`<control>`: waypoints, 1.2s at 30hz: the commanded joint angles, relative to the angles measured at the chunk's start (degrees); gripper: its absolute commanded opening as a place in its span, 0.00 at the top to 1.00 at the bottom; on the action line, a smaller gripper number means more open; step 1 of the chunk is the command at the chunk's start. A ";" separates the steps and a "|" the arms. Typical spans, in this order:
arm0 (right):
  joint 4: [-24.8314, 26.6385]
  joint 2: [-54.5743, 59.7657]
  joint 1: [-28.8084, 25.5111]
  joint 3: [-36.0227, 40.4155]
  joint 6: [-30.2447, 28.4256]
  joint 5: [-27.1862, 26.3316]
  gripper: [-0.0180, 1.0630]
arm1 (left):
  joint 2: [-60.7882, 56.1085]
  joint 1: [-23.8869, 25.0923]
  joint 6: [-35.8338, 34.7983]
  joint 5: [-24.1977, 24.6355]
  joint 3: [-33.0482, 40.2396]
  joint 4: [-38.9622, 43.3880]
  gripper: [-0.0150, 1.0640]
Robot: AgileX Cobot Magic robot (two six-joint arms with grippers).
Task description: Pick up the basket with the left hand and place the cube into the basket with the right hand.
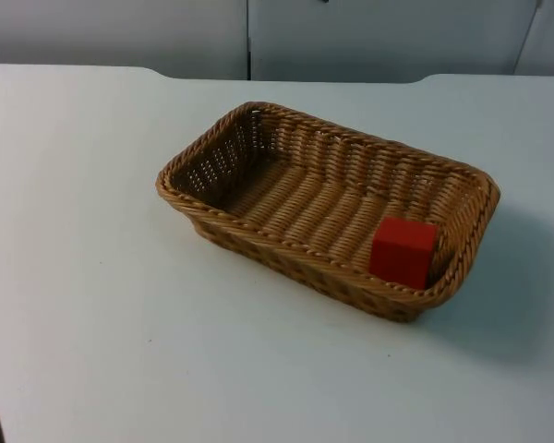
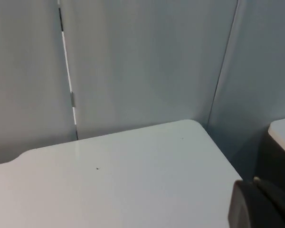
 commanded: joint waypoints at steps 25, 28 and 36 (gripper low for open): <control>18.98 -19.58 -0.37 2.95 -12.92 12.01 0.99 | -89.91 -2.15 -16.53 -8.02 71.44 9.18 0.99; 23.63 -22.71 -0.37 9.70 -14.54 12.14 0.99 | -103.54 -2.15 -22.78 -7.23 83.53 9.88 0.99; 32.70 -34.46 -0.37 19.08 -20.67 10.34 0.99 | -122.24 -2.15 -23.79 0.81 91.77 7.67 0.99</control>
